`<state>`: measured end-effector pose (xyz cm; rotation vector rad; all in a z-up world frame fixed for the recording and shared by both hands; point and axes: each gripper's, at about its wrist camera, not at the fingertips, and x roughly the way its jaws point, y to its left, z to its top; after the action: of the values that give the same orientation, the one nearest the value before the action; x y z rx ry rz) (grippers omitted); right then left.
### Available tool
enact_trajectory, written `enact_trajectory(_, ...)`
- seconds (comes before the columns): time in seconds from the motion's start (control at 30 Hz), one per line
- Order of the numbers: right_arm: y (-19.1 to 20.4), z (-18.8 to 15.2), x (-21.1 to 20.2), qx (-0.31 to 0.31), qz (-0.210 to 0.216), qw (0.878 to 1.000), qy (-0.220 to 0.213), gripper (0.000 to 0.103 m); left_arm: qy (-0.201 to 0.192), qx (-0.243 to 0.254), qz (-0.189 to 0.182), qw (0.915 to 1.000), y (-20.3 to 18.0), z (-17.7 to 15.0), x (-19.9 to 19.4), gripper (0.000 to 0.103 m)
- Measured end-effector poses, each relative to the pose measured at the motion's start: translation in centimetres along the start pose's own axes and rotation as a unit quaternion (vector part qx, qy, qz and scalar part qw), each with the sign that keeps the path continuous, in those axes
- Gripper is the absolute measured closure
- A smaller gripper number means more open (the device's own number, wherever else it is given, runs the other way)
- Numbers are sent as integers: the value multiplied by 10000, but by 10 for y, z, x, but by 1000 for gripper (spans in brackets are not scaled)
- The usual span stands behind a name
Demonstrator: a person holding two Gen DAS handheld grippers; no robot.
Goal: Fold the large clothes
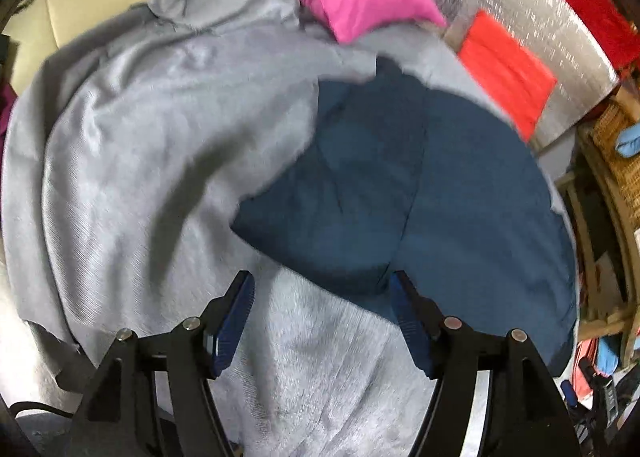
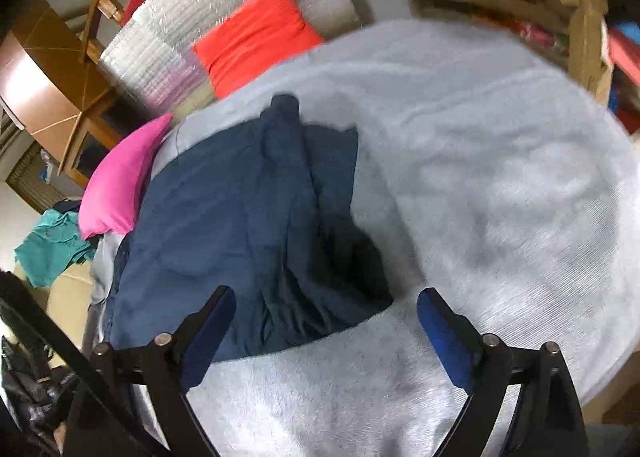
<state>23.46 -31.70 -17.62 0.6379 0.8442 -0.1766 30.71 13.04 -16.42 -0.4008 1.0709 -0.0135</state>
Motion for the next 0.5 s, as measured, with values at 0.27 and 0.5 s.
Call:
enact_trajectory(0.27, -24, 7, 27, 644, 494, 9951, 562, 13, -100, -524, -292, 9981, 12, 4, 10, 33)
enact_trajectory(0.5, -35, 11, 47, 1138, 738, 9893, 542, 42, 329, -1372, -1231, 9823, 31, 17, 31, 33)
